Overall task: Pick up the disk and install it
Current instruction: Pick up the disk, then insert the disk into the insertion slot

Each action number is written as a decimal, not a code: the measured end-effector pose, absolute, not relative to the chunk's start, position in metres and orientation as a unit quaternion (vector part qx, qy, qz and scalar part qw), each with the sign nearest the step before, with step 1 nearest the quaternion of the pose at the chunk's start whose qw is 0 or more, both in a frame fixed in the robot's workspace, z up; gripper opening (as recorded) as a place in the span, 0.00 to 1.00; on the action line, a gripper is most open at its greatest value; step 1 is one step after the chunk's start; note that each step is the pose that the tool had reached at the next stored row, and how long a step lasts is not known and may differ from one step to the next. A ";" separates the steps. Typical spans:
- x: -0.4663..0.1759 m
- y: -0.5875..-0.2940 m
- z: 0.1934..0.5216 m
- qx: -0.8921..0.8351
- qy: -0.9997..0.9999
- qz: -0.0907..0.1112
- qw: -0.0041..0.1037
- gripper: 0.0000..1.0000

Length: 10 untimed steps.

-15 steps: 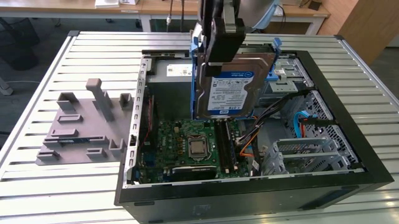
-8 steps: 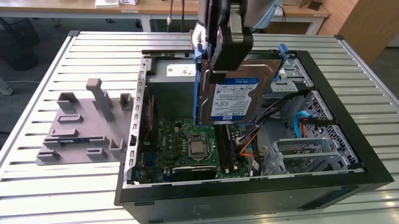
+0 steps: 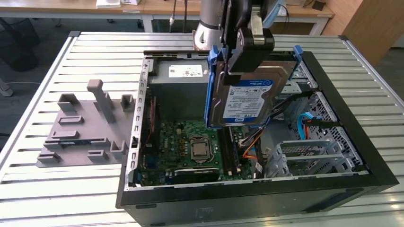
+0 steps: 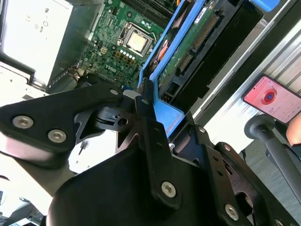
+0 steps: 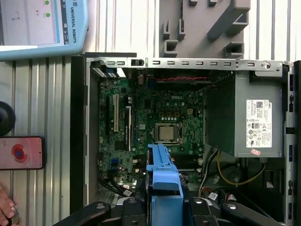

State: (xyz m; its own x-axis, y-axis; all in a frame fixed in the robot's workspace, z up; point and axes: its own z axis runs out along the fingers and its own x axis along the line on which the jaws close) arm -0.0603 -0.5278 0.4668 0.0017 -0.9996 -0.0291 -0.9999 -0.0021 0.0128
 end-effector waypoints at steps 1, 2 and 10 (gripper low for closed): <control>-0.060 -0.528 0.467 -0.708 0.706 0.015 0.006 0.36; -0.060 -0.528 0.467 -0.708 0.706 0.015 0.006 0.36; -0.060 -0.528 0.467 -0.708 0.706 0.015 0.006 0.36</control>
